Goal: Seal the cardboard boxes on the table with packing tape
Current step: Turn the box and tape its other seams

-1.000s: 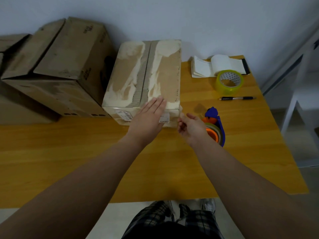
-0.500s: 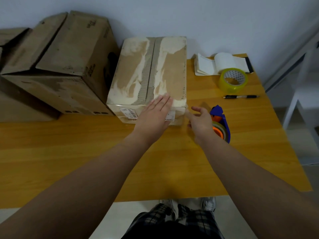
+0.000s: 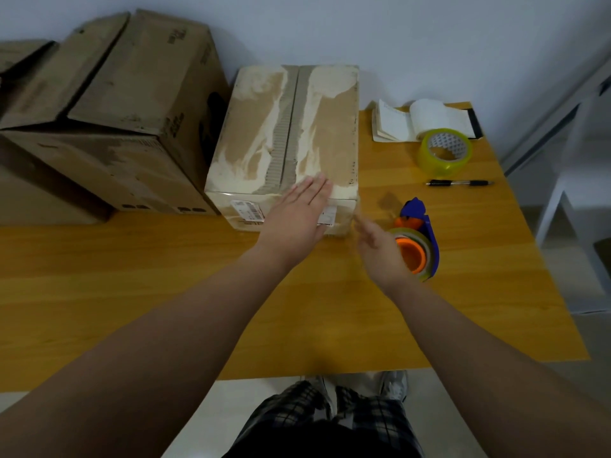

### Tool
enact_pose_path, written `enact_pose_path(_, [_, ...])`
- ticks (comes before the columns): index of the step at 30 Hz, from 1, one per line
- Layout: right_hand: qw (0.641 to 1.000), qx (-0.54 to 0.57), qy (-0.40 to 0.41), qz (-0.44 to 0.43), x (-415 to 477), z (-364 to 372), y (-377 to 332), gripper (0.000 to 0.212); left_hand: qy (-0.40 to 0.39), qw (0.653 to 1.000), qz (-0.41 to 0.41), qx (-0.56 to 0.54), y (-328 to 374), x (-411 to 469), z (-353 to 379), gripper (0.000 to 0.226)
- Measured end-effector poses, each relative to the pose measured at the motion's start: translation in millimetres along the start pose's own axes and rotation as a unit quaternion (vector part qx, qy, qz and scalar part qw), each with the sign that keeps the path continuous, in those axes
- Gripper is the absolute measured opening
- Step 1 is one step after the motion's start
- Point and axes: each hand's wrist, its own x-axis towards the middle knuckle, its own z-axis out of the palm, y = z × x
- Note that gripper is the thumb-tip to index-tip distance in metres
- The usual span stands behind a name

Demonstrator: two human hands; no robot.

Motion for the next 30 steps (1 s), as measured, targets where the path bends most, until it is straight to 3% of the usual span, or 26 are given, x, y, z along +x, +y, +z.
enact_pose_path(3, [0.996, -0.078, 0.038, 0.038, 18, -17, -8, 0.032, -0.003, 1.0, 0.0, 0.003, 1, 0, 0, 0.069])
enact_pose_path(9, [0.946, -0.323, -0.02, 0.028, 51, -28, -28, 0.025, -0.007, 1.0, 0.003, -0.008, -1, 1, -1, 0.069])
enact_pose_path(12, [0.925, -0.377, -0.025, 0.03, 57, -25, -33, 0.019, -0.006, 1.0, 0.007, -0.005, -3, 1, -1, 0.068])
enact_pose_path(16, [0.909, -0.413, -0.025, 0.036, 59, -21, -36, 0.02, -0.003, 1.0, 0.006, -0.005, -3, 1, 0, 0.068])
enact_pose_path(20, [0.921, -0.389, 0.001, 0.008, 56, -25, -41, 0.036, -0.01, 1.0, 0.005, -0.01, -3, 1, 0, 0.068])
enact_pose_path(23, [0.911, -0.412, 0.025, -0.009, 53, -23, -39, 0.043, -0.008, 1.0, 0.005, -0.014, -4, 1, 0, 0.068])
enact_pose_path(27, [0.882, -0.471, 0.028, 0.017, 55, -12, -33, 0.039, -0.007, 1.0, 0.007, -0.017, -3, -1, 1, 0.067])
enact_pose_path(30, [0.893, -0.448, 0.036, 0.004, 55, -13, -33, 0.042, -0.01, 1.0, 0.009, -0.021, -5, 0, 0, 0.067])
